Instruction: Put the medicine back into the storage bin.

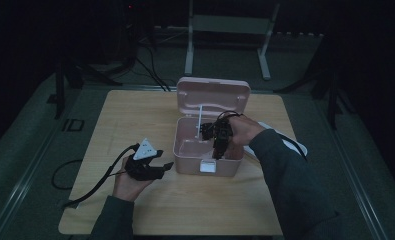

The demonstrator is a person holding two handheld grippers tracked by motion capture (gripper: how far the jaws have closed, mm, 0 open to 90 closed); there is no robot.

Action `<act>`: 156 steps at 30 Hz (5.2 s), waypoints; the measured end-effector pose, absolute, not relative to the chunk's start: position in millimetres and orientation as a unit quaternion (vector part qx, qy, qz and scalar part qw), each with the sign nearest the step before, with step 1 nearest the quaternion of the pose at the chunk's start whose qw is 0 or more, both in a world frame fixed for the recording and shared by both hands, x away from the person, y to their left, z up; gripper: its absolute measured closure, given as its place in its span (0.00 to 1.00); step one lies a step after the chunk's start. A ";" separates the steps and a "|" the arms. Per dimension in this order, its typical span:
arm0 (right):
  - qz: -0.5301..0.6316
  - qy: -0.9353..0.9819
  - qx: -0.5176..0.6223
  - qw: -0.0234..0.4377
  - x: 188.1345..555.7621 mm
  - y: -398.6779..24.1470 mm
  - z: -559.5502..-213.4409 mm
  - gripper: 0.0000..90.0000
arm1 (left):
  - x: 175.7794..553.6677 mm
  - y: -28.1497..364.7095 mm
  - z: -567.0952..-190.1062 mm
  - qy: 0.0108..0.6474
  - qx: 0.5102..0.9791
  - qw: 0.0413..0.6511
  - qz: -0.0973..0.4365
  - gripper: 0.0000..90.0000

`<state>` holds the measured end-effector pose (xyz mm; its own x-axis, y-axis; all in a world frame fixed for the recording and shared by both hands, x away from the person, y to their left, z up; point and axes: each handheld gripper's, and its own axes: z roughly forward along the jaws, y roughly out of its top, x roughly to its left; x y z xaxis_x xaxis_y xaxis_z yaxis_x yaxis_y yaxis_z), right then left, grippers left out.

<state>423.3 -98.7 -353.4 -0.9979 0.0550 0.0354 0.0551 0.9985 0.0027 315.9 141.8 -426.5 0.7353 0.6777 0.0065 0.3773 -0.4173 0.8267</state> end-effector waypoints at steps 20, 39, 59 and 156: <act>-0.069 -0.993 -0.085 -0.048 408.8 -158.7 -307.8 0.56 | 315.6 144.1 -425.3 0.321 0.822 0.435 0.178 0.45; -0.105 -0.964 -0.235 -0.068 430.4 -264.0 -326.0 0.68 | 316.3 144.1 -427.7 0.323 0.822 0.435 0.175 0.45; -0.024 -0.950 -0.304 -0.068 467.8 -325.2 -399.8 0.79 | 316.4 144.3 -428.1 0.323 0.822 0.435 0.174 0.46; -0.054 -0.993 -0.105 -0.012 425.1 -258.6 -305.2 0.99 | 316.3 143.3 -429.7 0.322 0.823 0.435 0.172 0.46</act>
